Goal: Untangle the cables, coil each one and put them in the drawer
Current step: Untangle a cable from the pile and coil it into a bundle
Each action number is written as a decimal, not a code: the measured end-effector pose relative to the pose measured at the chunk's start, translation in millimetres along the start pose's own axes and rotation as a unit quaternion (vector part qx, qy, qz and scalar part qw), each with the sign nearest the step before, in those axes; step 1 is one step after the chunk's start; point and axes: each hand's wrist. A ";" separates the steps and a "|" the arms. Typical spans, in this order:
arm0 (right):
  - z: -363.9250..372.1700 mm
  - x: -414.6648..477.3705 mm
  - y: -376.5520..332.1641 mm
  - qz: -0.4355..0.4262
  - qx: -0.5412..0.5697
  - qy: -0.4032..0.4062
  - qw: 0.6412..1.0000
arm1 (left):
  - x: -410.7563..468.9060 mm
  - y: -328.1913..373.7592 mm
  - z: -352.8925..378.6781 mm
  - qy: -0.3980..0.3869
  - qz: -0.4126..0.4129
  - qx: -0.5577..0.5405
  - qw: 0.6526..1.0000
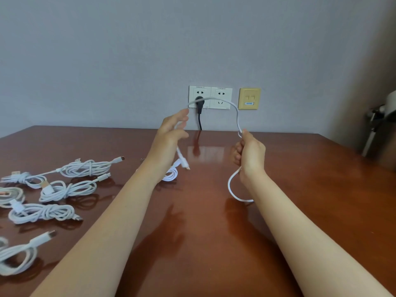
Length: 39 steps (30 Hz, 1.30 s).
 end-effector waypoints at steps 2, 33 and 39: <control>-3.0 3.5 2.4 0.031 -0.022 0.022 0.999 | 0.1 4.3 1.5 0.005 -0.021 -0.081 0.997; 3.5 -9.0 14.6 0.051 -0.588 -0.339 0.733 | 0.8 -5.9 -4.6 0.049 -0.120 -0.274 0.953; -2.8 -9.9 9.6 0.060 -0.489 -0.471 0.732 | 6.1 -11.0 -9.7 0.096 -0.125 -0.197 0.968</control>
Point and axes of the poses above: each hand's wrist, its own x-axis towards the middle knuckle, its own z-axis out of the palm, y = z × x, and after that the axes turned 3 degrees about -x, right-handed
